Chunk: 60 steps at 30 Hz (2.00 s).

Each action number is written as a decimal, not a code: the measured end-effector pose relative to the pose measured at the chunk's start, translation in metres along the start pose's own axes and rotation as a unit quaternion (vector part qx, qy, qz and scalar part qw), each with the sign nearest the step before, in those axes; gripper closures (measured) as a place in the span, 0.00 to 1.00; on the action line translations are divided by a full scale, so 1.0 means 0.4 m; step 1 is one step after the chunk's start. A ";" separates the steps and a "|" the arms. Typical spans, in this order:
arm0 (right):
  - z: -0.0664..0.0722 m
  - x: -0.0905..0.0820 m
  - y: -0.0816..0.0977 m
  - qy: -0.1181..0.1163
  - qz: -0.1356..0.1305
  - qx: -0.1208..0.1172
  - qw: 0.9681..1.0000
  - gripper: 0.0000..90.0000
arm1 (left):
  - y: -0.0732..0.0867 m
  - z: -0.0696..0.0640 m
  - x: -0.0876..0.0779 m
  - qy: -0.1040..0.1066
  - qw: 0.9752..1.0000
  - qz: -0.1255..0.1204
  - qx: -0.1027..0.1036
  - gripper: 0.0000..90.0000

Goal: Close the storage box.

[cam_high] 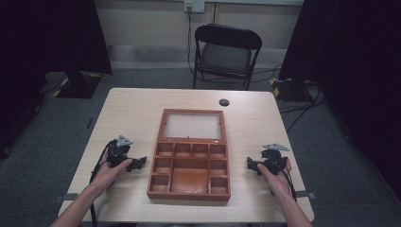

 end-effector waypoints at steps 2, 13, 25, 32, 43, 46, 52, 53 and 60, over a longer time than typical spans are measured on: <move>0.000 0.000 0.000 0.000 0.000 0.000 1.000 0.00 | 0.001 -0.001 -0.001 0.002 1.000 0.001 0.000 0.00; 0.021 -0.008 -0.006 -0.023 0.013 -0.022 0.999 0.18 | 0.006 0.012 -0.022 0.000 0.999 0.032 -0.001 0.11; 0.051 -0.023 -0.074 -0.053 -0.009 -0.045 0.998 0.21 | -0.042 0.017 -0.051 0.016 1.000 0.010 -0.023 0.21; 0.085 -0.024 -0.145 -0.089 -0.018 -0.046 0.995 0.27 | -0.082 -0.002 -0.071 0.031 0.999 -0.004 -0.013 0.22; 0.145 -0.001 -0.204 -0.141 -0.014 -0.035 0.989 0.30 | -0.169 0.032 -0.074 0.014 0.999 -0.026 -0.045 0.25; 0.161 -0.001 -0.234 -0.143 -0.022 -0.041 0.989 0.30 | -0.199 0.035 -0.062 0.019 0.998 -0.031 -0.056 0.25; 0.181 0.012 -0.282 -0.157 -0.028 -0.042 0.986 0.31 | -0.246 0.019 -0.044 0.035 0.998 -0.039 -0.042 0.27; 0.181 0.012 -0.282 -0.157 -0.028 -0.042 0.986 0.31 | -0.246 0.019 -0.044 0.035 0.998 -0.039 -0.042 0.27; 0.198 0.050 -0.332 -0.168 -0.027 -0.032 0.985 0.31 | -0.287 0.016 -0.005 0.046 0.998 -0.023 -0.048 0.23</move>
Point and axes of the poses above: each handheld gripper's, and its own axes: x roughly forward along the jaws, y roughly out of its underside, z roughly to its left, the point moved 10 cm from there along x, roughly forward along the jaws, and after that the axes turned 12 degrees about -y, right-handed, at the moved point
